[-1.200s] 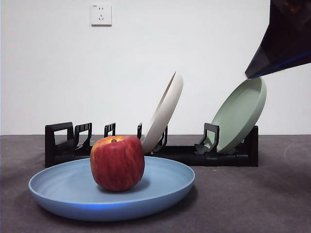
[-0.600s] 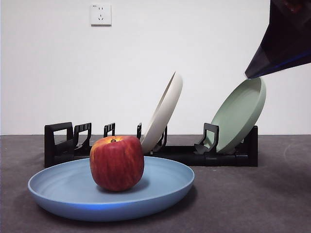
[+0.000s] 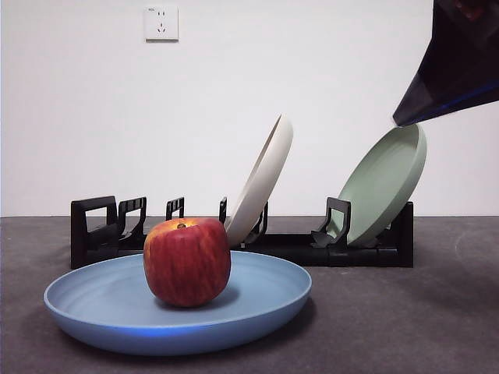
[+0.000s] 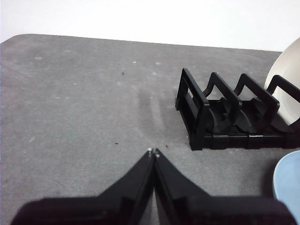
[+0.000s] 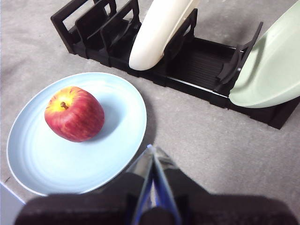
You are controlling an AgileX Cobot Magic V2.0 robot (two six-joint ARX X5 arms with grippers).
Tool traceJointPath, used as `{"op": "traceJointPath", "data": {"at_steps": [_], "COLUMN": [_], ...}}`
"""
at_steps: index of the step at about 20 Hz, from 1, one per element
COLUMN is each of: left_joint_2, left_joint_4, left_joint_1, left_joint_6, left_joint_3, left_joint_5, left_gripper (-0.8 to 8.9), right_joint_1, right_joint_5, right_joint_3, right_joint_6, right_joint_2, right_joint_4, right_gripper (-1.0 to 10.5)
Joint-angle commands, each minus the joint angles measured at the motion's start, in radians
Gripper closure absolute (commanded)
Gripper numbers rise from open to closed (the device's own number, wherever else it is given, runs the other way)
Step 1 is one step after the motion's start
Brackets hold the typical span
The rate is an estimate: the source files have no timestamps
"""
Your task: Take the blue plate from the plate rack,put the plate on the table,take the apple from the table,put the apple in the plate
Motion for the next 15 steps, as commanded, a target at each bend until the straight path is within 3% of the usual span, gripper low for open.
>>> {"op": "traceJointPath", "data": {"at_steps": [1, 7, 10, 12, 15], "left_joint_2": [-0.003, -0.003, -0.003, -0.003, -0.003], "left_joint_4": [0.0, 0.0, 0.0, 0.0, 0.0], "left_joint_1": [0.003, 0.003, 0.003, 0.003, 0.003], "left_joint_6": [-0.007, -0.007, -0.007, -0.007, -0.007], "left_joint_3": [-0.013, -0.013, -0.013, -0.013, -0.013], "left_joint_5": [-0.001, -0.001, -0.001, -0.001, -0.001], "left_gripper": [8.16, 8.16, 8.16, 8.16, 8.16], "right_joint_1": [0.0, 0.0, -0.018, -0.092, -0.275], "right_joint_5": [0.003, 0.013, 0.069, 0.074, 0.021], "right_joint_3": [-0.003, -0.003, -0.006, -0.028, -0.101], "right_joint_6": [0.01, 0.007, -0.145, -0.192, -0.151], "right_joint_2": [-0.003, -0.04, -0.117, -0.179, -0.298], "right_joint_4": [0.004, -0.024, -0.055, -0.045, -0.035], "right_gripper": [9.5, 9.5, 9.5, 9.5, 9.5]}}
